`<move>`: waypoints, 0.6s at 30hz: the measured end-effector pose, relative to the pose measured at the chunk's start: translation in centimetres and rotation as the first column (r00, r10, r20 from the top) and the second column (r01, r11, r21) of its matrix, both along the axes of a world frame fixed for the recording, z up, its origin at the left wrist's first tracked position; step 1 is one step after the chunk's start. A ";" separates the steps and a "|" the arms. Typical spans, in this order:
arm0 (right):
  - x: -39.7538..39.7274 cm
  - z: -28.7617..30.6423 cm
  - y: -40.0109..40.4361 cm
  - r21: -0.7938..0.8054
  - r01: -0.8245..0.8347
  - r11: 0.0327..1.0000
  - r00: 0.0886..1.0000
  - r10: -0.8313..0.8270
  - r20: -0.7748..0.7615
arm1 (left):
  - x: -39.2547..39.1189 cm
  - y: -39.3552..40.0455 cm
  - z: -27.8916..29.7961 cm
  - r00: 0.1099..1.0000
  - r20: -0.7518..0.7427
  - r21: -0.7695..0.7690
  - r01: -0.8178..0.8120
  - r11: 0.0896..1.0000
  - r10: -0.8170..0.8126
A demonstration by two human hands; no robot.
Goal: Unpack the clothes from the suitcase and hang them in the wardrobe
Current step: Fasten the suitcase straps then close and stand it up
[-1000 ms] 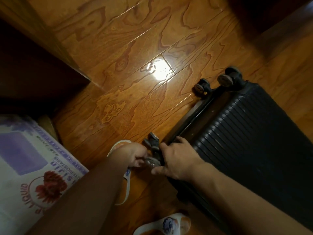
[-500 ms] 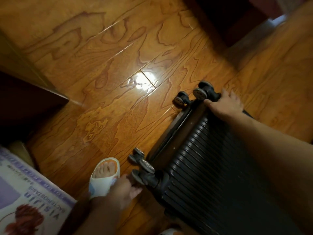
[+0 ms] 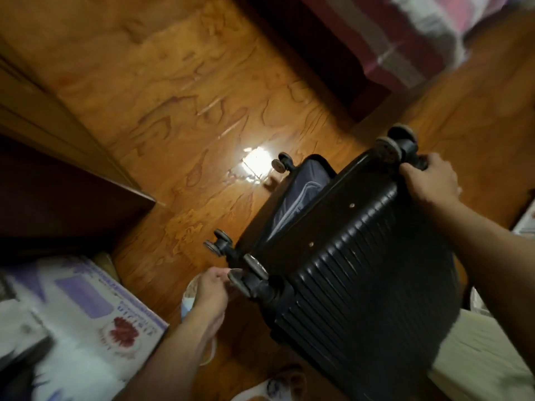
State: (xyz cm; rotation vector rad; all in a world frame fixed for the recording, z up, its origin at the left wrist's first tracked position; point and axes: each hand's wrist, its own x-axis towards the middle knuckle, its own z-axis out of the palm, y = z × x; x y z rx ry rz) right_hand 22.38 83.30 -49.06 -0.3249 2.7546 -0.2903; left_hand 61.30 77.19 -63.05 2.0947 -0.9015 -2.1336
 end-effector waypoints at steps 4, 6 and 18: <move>-0.3 8.9 3.8 -0.179 0.204 0.962 0.976 -0.186 0.113 | -0.8 -3.2 11.5 0.991 -0.063 -0.214 0.100 0.972 -0.116; 0.1 11.6 6.2 -0.316 0.333 0.889 0.938 -0.279 0.204 | -1.7 -3.8 16.7 0.974 -0.119 -0.354 0.139 0.925 -0.192; 8.0 14.7 22.9 -0.363 0.726 0.584 0.687 -0.641 0.343 | -3.0 0.1 25.8 0.866 -0.008 -0.642 0.379 0.667 -0.500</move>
